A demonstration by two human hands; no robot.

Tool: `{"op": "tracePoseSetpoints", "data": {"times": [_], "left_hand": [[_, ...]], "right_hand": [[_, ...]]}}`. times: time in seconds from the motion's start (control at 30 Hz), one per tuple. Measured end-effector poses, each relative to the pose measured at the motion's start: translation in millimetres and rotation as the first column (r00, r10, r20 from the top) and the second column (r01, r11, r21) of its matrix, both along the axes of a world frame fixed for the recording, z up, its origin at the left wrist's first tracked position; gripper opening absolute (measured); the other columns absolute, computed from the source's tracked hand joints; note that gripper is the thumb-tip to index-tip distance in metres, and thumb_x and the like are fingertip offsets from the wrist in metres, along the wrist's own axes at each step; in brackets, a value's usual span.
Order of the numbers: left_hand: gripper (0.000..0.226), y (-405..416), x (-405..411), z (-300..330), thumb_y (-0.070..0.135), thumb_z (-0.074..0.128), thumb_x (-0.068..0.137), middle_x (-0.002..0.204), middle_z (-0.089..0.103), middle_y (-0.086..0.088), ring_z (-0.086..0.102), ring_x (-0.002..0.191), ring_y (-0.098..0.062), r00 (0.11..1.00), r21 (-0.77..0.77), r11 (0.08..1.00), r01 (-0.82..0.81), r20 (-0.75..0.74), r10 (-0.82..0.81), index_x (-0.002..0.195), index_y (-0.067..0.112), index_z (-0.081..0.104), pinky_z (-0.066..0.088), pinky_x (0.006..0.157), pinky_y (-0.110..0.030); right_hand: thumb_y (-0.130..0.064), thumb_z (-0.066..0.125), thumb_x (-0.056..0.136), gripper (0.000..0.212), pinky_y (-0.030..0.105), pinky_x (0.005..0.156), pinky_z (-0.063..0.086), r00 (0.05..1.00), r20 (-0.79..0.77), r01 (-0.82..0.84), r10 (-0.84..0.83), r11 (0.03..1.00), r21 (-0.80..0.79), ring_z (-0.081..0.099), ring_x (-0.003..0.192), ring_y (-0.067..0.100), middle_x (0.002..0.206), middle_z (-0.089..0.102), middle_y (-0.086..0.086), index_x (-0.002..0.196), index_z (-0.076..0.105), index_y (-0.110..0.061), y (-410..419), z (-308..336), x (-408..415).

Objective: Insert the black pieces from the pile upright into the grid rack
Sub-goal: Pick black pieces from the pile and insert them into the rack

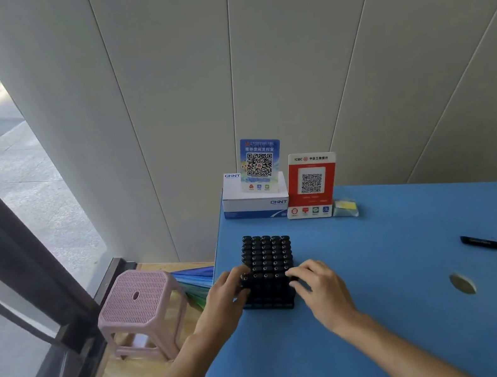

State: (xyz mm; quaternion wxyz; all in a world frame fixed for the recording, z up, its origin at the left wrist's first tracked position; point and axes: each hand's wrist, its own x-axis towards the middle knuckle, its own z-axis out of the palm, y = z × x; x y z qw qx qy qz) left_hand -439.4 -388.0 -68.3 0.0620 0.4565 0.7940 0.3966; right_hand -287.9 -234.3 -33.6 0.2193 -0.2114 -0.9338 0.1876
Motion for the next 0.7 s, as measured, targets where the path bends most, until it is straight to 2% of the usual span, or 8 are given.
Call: {"op": "tracePoseSetpoints", "data": {"times": [0.33, 0.5, 0.7], "left_hand": [[0.027, -4.7, -1.3, -0.1, 0.007, 0.060, 0.088, 0.105, 0.057, 0.000, 0.061, 0.082, -0.010, 0.999, 0.001, 1.000, -0.009, 0.032, 0.009, 0.112, 0.018, 0.054, 0.053, 0.075, -0.028], [0.021, -3.6, 1.3, 2.7, 0.018, 0.062, 0.088, 0.100, 0.058, 0.002, 0.060, 0.075, -0.006, 0.999, 0.002, 1.000, -0.030, 0.026, 0.030, 0.108, 0.017, 0.056, 0.052, 0.069, -0.020], [0.020, -2.3, 1.3, 6.6, 0.019, 0.058, 0.091, 0.104, 0.058, 0.000, 0.058, 0.078, -0.007, 1.000, -0.027, 0.999, -0.030, 0.010, 0.030, 0.111, 0.016, 0.055, 0.043, 0.068, -0.008]], "right_hand": [[-0.014, 0.075, 0.077, 0.015, 0.023, 0.067, 0.049, 0.999, -0.025, -0.019, 0.020, 0.999, 0.030, 0.060, 0.078, 0.012, 0.085, 0.067, -0.010, 0.090, 0.067, -0.017, -2.0, 1.0, 3.5], [-0.009, 0.080, 0.070, 0.017, 0.021, 0.060, 0.047, 0.998, -0.037, -0.047, 0.050, 0.997, 0.062, 0.059, 0.070, 0.012, 0.079, 0.066, -0.011, 0.077, 0.067, -0.016, -7.5, -0.4, -1.2], [-0.007, 0.083, 0.066, 0.019, 0.019, 0.054, 0.040, 1.000, 0.002, 0.006, -0.007, 0.992, 0.129, 0.056, 0.063, 0.013, 0.072, 0.061, -0.009, 0.073, 0.067, -0.016, 0.6, 0.1, -1.8]]}}
